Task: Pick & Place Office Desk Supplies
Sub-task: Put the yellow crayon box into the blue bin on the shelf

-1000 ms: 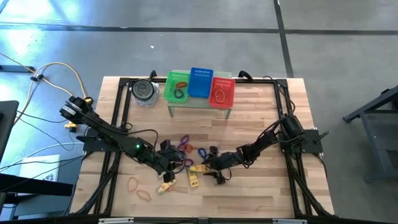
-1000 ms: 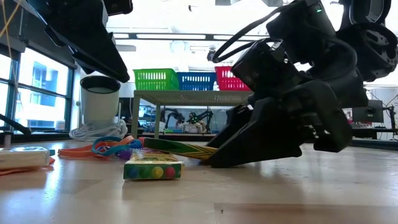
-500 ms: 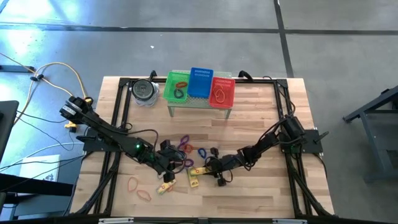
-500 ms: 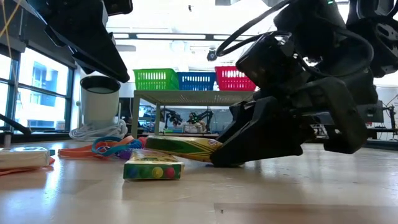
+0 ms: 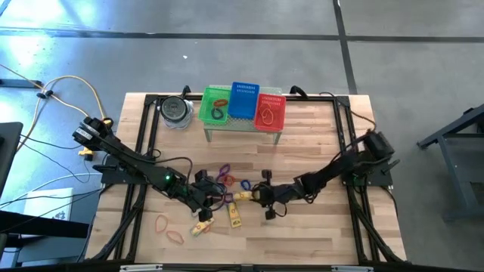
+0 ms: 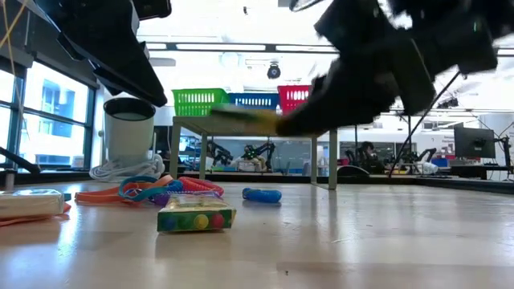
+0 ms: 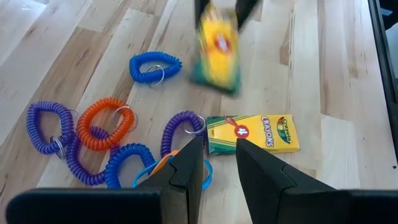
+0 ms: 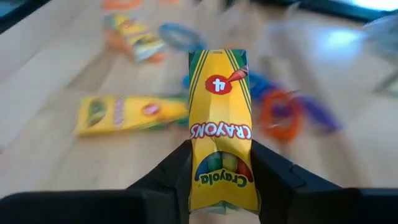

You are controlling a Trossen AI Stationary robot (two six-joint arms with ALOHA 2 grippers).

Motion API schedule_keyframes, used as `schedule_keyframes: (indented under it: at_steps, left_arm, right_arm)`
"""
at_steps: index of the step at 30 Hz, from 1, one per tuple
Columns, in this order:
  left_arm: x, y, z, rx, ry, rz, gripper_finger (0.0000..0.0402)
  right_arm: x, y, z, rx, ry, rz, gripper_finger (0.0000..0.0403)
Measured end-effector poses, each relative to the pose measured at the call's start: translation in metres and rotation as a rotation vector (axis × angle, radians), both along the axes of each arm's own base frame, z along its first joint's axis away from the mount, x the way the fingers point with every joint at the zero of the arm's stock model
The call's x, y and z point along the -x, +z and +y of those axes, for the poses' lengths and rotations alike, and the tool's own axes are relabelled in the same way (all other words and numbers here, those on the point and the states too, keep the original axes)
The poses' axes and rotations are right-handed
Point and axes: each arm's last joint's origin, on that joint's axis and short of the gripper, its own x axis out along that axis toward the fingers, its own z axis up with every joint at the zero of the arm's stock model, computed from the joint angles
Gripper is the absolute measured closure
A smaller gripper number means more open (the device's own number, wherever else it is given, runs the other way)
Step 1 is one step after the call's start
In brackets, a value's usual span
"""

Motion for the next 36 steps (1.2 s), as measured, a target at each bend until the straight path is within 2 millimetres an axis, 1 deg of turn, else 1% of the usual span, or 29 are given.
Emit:
schedule_keyframes:
  at_steps: [2,5,10,13,16,19,22,25,28,30,32,36]
  left_arm:
    - [0.000,0.000,0.000,0.001,-0.001,-0.001,0.0309]
    - [0.000,0.000,0.000,0.000,-0.001,0.000,0.0309]
    - [0.000,0.000,0.000,0.001,-0.003,0.002,0.0309]
    - [0.001,0.000,-0.001,0.006,-0.010,0.003,0.0309]
    - [0.002,0.000,-0.005,0.007,-0.024,0.004,0.0309]
    - [0.004,0.000,-0.008,0.007,-0.038,0.003,0.0309]
    - [0.006,0.000,-0.011,0.008,-0.048,0.004,0.0309]
    - [0.007,0.000,-0.013,0.009,-0.057,0.004,0.0309]
    - [0.008,0.000,-0.016,0.009,-0.066,0.004,0.0309]
    - [0.010,0.000,-0.017,0.008,-0.073,0.006,0.0309]
    - [0.010,0.000,-0.019,0.007,-0.079,0.006,0.0309]
    - [0.013,0.000,-0.023,0.005,-0.098,0.007,0.0309]
  right_arm:
    - [0.003,0.019,-0.003,0.009,-0.041,-0.036,0.0285]
    - [0.007,0.053,-0.007,0.026,-0.138,-0.110,0.0288]
    - [0.008,0.124,-0.022,0.049,-0.325,-0.280,0.0285]
    - [0.004,0.166,-0.037,0.051,-0.435,-0.370,0.0284]
    - [-0.002,0.201,-0.053,0.059,-0.541,-0.406,0.0287]
    - [-0.007,0.232,-0.074,0.069,-0.637,-0.406,0.0289]
    - [-0.013,0.256,-0.094,0.004,-0.703,-0.411,0.0287]
    - [-0.023,0.264,-0.118,-0.047,-0.753,-0.374,0.0284]
    - [-0.033,0.262,-0.142,-0.122,-0.789,-0.323,0.0283]
    - [-0.041,0.256,-0.156,-0.183,-0.798,-0.302,0.0283]
    - [-0.045,0.245,-0.169,-0.214,-0.829,-0.262,0.0282]
    - [-0.048,0.229,-0.185,-0.282,-0.921,-0.214,0.0284]
